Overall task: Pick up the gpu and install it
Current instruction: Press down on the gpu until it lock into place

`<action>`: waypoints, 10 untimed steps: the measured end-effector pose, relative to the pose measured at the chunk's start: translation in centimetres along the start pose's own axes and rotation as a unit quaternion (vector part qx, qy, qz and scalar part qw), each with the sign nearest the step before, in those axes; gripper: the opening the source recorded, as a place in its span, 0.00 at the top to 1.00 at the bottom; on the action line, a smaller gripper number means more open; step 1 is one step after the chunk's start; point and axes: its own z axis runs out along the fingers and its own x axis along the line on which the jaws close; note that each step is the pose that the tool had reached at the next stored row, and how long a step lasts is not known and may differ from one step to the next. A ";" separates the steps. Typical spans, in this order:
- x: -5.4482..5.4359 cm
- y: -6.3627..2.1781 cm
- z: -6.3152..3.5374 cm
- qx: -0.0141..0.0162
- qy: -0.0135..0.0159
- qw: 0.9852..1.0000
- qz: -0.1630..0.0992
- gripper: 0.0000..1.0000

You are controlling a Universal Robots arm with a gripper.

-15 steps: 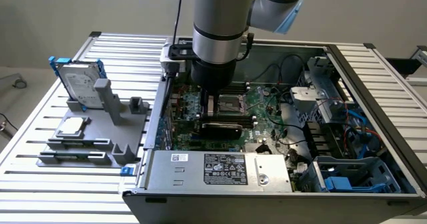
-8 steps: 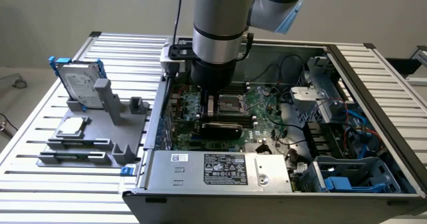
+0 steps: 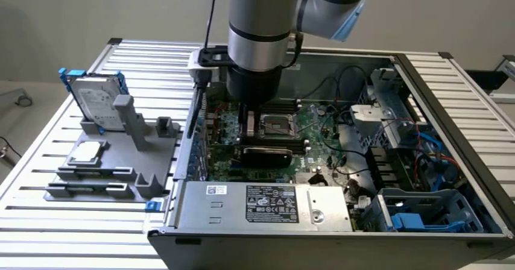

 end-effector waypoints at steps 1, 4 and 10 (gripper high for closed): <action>0.0 0.35 0.02 0.000 0.000 1.000 0.000 0.89; 0.0 1.20 0.05 -0.001 -0.001 1.000 0.000 0.89; -0.1 2.05 -0.36 -0.009 -0.004 1.000 0.001 0.89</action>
